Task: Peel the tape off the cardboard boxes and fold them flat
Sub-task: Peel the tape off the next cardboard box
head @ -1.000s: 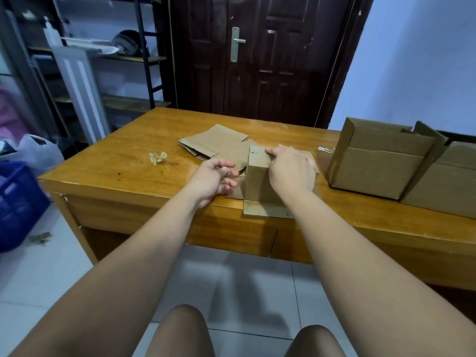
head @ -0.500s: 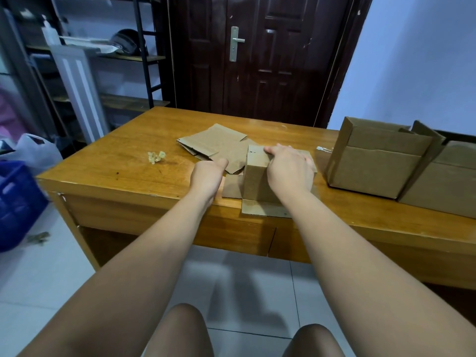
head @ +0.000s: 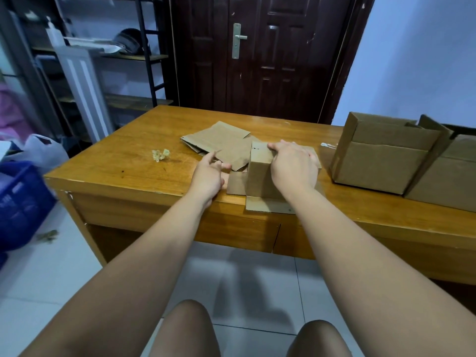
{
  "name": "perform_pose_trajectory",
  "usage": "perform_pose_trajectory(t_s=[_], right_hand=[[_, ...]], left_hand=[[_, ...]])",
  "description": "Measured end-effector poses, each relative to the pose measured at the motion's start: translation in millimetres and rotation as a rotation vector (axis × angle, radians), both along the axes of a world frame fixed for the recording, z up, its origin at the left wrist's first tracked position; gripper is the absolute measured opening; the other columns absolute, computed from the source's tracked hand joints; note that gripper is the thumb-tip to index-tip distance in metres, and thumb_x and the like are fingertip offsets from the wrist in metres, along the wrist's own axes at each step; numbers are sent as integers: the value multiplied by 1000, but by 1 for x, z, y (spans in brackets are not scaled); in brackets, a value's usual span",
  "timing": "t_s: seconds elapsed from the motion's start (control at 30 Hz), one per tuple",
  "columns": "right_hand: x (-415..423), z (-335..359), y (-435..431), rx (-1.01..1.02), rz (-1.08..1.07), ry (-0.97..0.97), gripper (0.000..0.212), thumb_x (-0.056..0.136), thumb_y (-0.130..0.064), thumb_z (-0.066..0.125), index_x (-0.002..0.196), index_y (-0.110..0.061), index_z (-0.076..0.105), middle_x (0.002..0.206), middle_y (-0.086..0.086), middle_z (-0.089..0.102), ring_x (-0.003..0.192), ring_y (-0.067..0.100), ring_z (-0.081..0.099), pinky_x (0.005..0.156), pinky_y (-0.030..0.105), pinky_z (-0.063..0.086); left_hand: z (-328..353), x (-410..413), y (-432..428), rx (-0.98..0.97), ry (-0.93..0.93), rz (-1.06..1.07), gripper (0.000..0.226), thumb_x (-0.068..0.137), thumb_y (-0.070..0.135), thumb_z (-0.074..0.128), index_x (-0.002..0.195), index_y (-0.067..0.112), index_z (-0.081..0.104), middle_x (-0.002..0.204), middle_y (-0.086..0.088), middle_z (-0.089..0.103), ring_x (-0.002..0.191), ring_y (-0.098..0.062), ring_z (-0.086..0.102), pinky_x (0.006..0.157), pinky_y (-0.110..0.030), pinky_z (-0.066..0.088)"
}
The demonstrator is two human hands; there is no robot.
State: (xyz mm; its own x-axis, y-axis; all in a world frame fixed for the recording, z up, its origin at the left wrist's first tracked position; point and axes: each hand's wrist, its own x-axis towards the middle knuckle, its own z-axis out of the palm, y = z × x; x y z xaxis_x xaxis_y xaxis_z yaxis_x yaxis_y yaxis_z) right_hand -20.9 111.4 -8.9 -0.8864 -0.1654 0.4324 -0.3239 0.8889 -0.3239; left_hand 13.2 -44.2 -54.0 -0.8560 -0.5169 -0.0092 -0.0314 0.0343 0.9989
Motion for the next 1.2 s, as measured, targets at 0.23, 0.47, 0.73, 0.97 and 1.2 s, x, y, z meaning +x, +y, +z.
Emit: perform_pose_trajectory(t_s=[0.23,0.47,0.73,0.97,1.2], right_hand=[[0,-1,1,-5,-5,30,42,100,-15,36,135,-32,53,142,-2,52,136,18,39,113,37,20],[3,-4,5,35,5,65,40,100,-19,31,131,-26,56,138,2,55,137,19,39,112,34,20],[5,-11,2,138,18,156,64,95,-62,20,127,-21,57,136,2,57,134,21,43,109,38,25],[2,-16,2,122,-3,189,55,98,-55,26,125,-21,60,137,2,57,133,20,45,109,37,25],[0,-18,1,97,3,213,53,98,-53,27,119,-20,63,128,3,63,129,21,49,106,37,27]], left_hand=[[0,4,-7,164,90,58,31,102,18,39,129,15,54,68,1,51,50,-8,38,47,-21,33],[3,-10,7,-76,10,1,34,102,32,36,131,21,49,130,-8,51,110,-22,52,91,-35,43],[15,-11,-32,-203,76,237,25,101,21,43,125,18,50,109,-2,66,63,-12,65,69,-37,59],[19,-25,-96,-714,-60,574,38,99,41,42,103,16,70,122,-10,42,109,-24,39,85,-25,30],[1,-30,-120,-944,-474,216,44,104,33,29,134,12,53,135,-22,45,125,-37,40,106,-42,30]])
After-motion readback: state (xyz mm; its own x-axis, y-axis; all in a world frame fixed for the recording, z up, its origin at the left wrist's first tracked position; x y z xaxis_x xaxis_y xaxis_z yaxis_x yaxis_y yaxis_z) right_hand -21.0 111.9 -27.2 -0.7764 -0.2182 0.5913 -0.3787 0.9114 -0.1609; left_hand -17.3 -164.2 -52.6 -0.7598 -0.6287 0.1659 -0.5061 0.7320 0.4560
